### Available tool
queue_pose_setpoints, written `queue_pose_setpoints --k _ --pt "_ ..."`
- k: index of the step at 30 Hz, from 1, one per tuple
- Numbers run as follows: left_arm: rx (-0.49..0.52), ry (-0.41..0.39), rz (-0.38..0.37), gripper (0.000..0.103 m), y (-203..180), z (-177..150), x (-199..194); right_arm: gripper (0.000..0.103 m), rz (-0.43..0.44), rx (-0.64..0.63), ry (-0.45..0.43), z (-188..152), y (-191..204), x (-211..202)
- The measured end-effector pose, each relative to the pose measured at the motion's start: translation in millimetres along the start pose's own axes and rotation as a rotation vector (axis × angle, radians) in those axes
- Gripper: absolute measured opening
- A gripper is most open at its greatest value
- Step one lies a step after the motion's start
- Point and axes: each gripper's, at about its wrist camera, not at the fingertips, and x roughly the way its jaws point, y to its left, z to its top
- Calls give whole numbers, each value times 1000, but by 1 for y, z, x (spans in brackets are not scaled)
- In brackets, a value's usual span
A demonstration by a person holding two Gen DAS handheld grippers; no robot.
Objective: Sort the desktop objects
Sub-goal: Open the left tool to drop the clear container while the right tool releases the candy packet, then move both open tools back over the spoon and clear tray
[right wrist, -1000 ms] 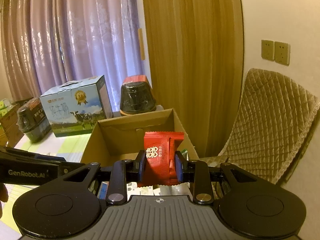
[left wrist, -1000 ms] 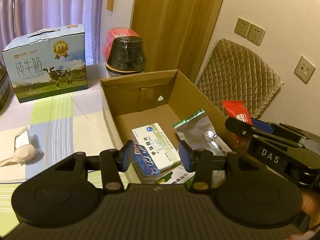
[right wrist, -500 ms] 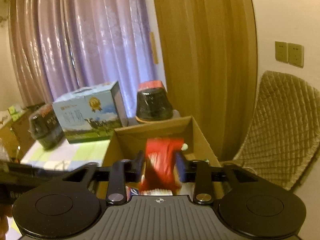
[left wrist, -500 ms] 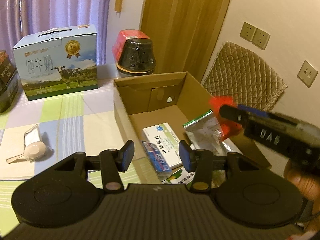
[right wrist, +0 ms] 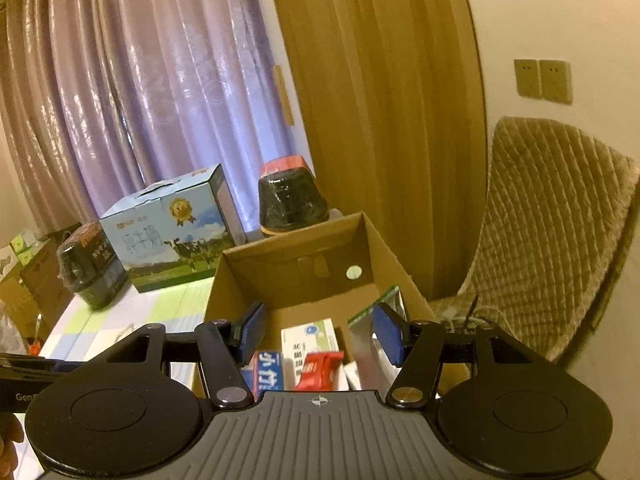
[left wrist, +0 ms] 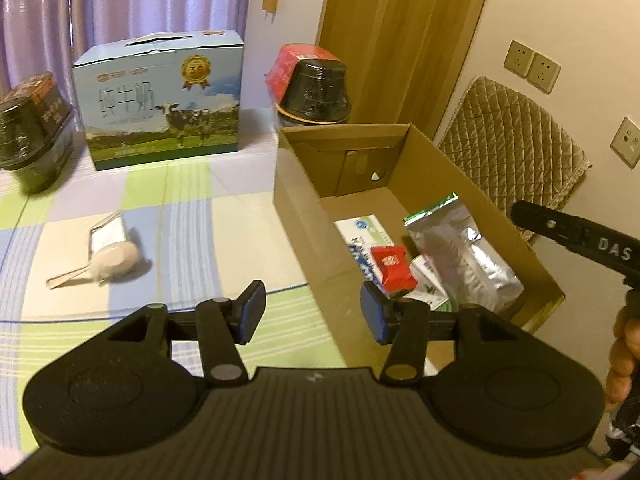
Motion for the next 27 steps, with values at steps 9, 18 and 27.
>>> queue_pose_setpoints --k 9,18,27 --pt "-11 -4 61 59 26 -26 -41 69 35 1 17 -23 36 -36" --pt "-14 -33 123 91 65 -52 -85 99 87 -52 33 -40 95 -62" --pt "-69 3 201 97 137 -88 -116 101 156 -129 87 -73 151 -66"
